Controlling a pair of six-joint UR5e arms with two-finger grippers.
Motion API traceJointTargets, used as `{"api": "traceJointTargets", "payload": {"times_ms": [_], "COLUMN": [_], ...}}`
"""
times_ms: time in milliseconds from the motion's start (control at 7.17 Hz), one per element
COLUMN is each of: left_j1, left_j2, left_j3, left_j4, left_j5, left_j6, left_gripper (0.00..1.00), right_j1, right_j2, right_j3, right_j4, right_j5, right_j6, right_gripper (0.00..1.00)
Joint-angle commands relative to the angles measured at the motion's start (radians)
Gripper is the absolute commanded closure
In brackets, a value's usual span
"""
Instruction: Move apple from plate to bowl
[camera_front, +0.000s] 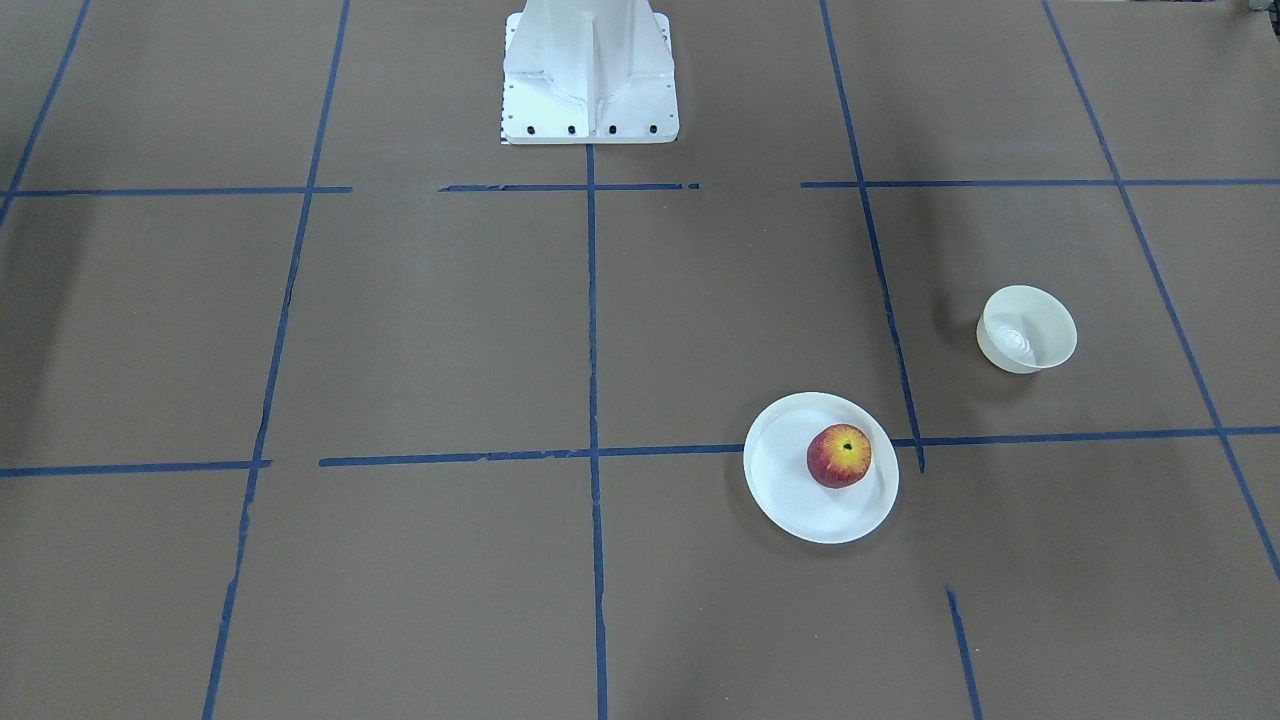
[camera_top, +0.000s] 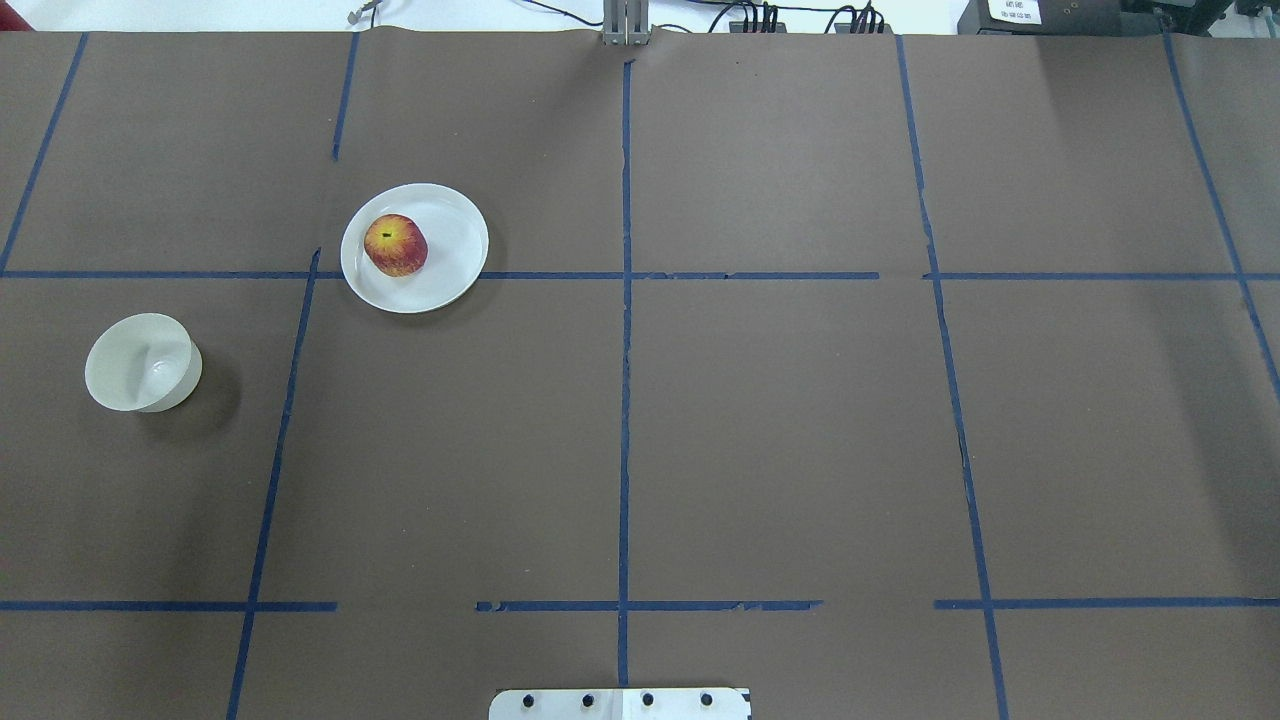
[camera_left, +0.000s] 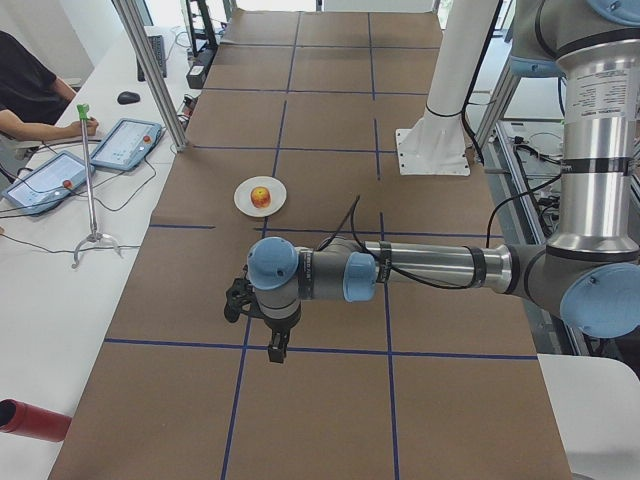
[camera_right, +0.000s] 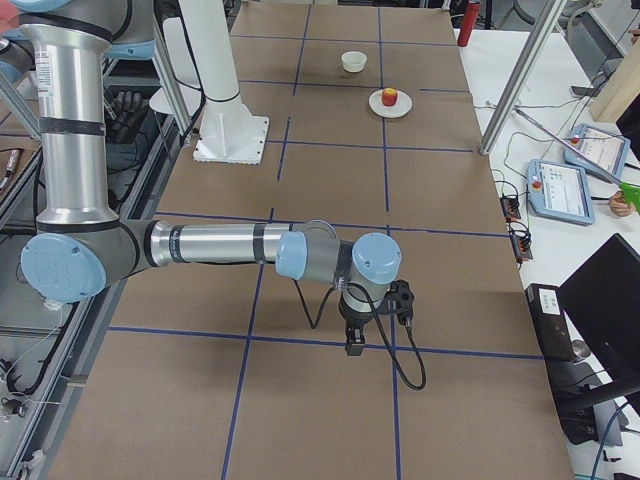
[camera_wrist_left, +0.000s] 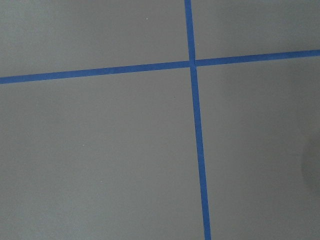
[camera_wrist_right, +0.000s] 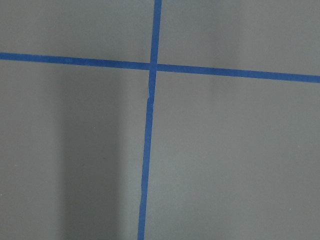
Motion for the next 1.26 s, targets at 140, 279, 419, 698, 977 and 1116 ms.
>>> {"api": "traceJointTargets", "payload": {"times_ms": [140, 279, 419, 698, 977, 1116], "left_j1": [0.136, 0.248, 0.362, 0.509, 0.617, 0.630], "left_j2": [-0.156, -0.182, -0.269, -0.408, -0.545, -0.625], "left_j3": [-0.074, -0.104, -0.102, -0.077, 0.036, 0.128], "left_j4": [0.011, 0.003, 0.005, 0.002, 0.002, -0.001], "left_j5": [0.041, 0.041, 0.043, 0.043, 0.061, 0.066], "left_j6": [-0.181, -0.368, -0.508, -0.721, -0.852, -0.918], "left_gripper": [0.00, 0.00, 0.00, 0.00, 0.00, 0.00], "right_j1": [0.000, 0.000, 0.000, 0.000, 0.000, 0.000], "right_j2": [0.000, 0.000, 0.000, 0.000, 0.000, 0.000], "right_j3": [0.000, 0.000, 0.000, 0.000, 0.000, 0.000], "right_j4": [0.000, 0.000, 0.000, 0.000, 0.000, 0.000], "right_j5": [0.000, 0.000, 0.000, 0.000, 0.000, 0.000], "right_j6": [0.000, 0.000, 0.000, 0.000, 0.000, 0.000], "right_gripper": [0.00, 0.00, 0.00, 0.00, 0.00, 0.00]}}
